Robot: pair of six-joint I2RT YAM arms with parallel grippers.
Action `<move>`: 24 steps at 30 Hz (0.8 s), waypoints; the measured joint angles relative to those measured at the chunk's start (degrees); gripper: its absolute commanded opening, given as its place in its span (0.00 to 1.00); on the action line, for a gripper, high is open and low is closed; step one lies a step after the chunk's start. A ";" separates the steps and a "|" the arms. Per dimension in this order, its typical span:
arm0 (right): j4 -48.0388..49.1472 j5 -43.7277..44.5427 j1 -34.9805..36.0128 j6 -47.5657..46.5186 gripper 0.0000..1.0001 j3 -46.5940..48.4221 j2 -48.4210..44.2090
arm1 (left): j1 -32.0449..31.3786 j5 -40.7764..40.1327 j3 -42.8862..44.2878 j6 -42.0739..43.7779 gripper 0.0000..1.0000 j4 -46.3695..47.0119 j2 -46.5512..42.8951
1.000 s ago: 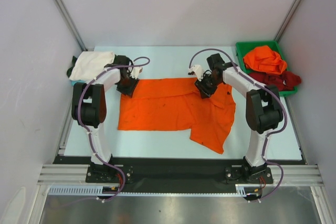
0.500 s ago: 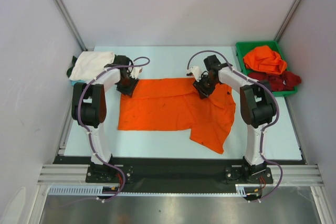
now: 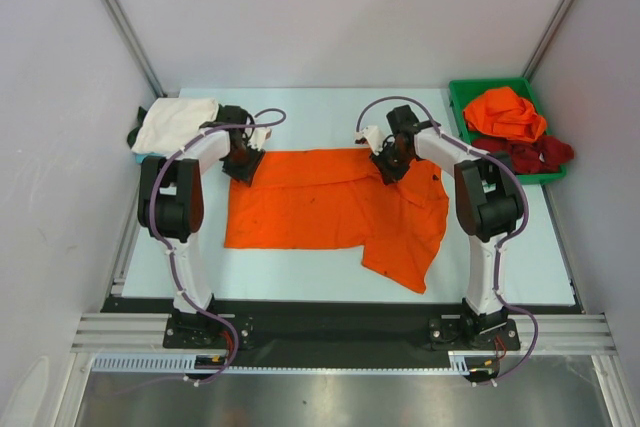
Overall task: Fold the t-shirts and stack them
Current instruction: Fold the tshirt
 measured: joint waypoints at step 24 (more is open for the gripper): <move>-2.32 0.35 5.18 0.28 0.38 -4.35 -8.79 | 0.00 -0.17 0.22 0.07 0.42 -0.04 0.00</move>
